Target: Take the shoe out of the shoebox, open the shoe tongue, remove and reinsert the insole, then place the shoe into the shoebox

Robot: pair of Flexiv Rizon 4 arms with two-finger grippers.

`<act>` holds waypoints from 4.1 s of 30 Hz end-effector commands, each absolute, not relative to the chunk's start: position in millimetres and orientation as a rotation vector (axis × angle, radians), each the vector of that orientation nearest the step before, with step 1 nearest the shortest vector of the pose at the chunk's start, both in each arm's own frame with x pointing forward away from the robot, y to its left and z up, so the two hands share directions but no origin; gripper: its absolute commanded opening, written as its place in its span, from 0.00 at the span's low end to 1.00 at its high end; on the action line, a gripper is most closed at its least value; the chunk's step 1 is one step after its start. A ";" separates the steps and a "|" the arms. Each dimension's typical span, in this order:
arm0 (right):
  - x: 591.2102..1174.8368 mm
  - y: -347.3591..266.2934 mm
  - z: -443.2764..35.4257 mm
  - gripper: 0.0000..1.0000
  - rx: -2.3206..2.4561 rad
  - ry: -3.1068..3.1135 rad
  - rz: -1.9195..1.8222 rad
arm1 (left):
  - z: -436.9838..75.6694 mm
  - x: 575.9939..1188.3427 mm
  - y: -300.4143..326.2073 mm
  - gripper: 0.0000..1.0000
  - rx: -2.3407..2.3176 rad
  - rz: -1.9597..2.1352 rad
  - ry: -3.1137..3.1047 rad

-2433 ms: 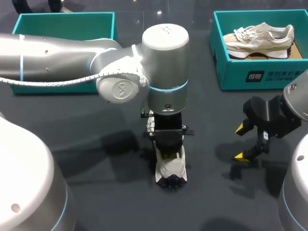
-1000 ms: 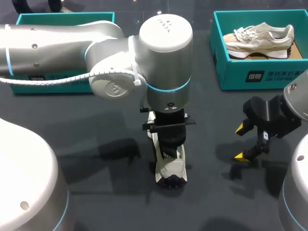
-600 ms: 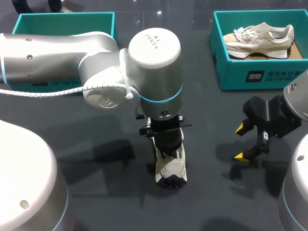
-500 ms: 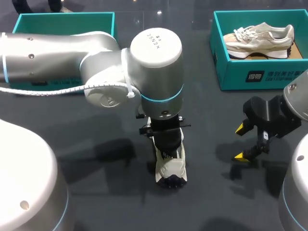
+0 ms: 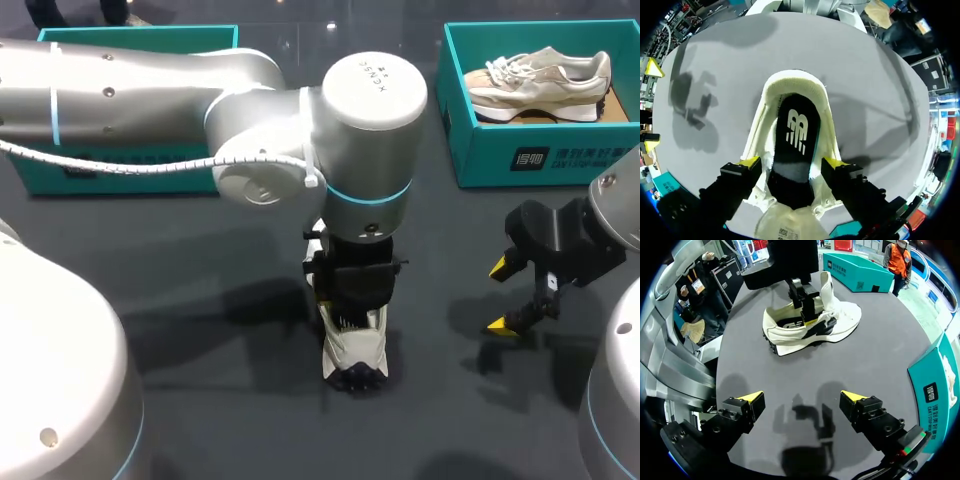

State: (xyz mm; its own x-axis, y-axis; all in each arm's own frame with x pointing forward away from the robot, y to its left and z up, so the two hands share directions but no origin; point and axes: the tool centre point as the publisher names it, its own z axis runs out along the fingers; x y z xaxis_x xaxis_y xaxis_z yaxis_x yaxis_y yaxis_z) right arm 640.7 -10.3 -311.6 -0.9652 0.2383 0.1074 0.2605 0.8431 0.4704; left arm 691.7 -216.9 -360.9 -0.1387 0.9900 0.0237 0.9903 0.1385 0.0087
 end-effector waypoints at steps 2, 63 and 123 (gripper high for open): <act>638.6 -10.8 -311.3 1.00 -0.404 -2.976 -0.768 | -365.2 692.8 -217.3 1.00 -2.042 -0.044 -2.351; 638.6 -10.8 -311.3 1.00 -0.404 -2.976 -0.768 | -269.0 804.7 -198.7 0.65 -2.089 0.129 -2.395; 638.6 -10.8 -311.3 1.00 -0.404 -2.976 -0.768 | -321.6 713.5 -209.5 0.24 -2.057 0.311 -2.292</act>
State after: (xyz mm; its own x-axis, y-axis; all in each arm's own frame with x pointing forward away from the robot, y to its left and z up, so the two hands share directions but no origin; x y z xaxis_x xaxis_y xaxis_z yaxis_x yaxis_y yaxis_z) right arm 640.7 -10.2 -311.6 -0.9652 0.2383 0.1074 0.2604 0.8431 0.4704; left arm 714.2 -201.8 -305.7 -0.1177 0.9873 -0.1071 0.9799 0.0980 -0.1736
